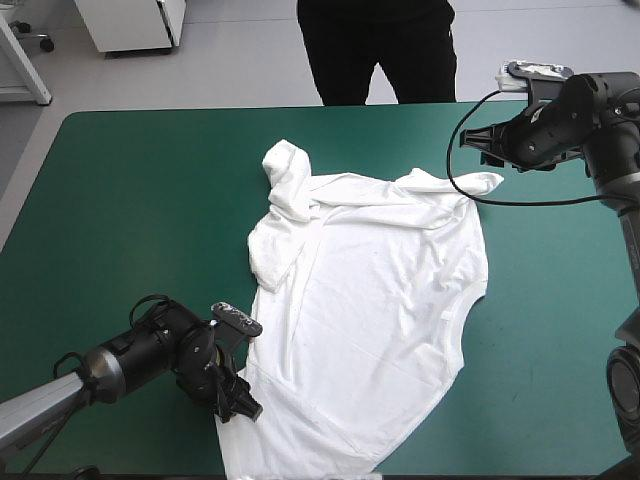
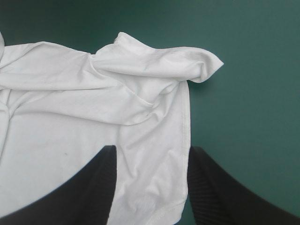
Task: Fold the cloth
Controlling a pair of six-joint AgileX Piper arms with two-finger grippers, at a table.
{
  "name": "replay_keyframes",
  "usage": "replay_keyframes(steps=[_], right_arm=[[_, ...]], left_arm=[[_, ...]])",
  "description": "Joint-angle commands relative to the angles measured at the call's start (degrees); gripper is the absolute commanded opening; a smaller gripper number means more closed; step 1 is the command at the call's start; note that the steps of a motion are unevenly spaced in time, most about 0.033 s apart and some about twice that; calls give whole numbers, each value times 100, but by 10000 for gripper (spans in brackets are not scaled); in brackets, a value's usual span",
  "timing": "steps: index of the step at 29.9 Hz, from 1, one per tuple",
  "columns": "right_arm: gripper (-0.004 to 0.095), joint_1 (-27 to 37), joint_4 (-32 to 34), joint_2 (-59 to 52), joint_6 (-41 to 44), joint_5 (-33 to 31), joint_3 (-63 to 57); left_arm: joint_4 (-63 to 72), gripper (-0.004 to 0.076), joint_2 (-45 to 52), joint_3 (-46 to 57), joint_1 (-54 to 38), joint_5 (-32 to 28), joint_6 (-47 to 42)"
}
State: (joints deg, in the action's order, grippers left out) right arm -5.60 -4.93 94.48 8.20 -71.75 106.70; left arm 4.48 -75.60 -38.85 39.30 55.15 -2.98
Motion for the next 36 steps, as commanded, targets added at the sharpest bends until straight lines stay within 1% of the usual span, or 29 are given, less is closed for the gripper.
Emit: replay_keyframes(steps=[1, 6, 10, 18, 21, 25, 28, 31, 36], right_arm=[[443, 39, 8, -284, -30, 23, 125], [443, 39, 8, -284, -199, 23, 55], [443, 39, 8, -297, -298, 23, -307], [452, 39, 206, -309, -535, 23, -1525], [476, 39, 178, -285, -748, 64, -1926], [483, -9, 168, -220, -756, 361, -2266], [483, -127, 286, -79, -739, 548, -2360], [483, -294, 493, 120, -416, 912, -2479], [483, -369, 493, 382, -176, 1297, -2769]], left_arm=[[498, 245, -293, 10, 235, -558, -194], [532, -6, -420, 10, 235, -574, -182], [664, -7, -420, 10, 235, -588, -168], [670, -7, -420, 10, 235, -588, -168], [670, -7, -420, 10, 235, -588, -155], [670, -7, -420, 10, 235, -588, -146], [678, -7, -420, 10, 235, -588, -54], [668, -7, -420, 10, 235, -540, -41], [668, -7, -420, 10, 235, -491, -41]])
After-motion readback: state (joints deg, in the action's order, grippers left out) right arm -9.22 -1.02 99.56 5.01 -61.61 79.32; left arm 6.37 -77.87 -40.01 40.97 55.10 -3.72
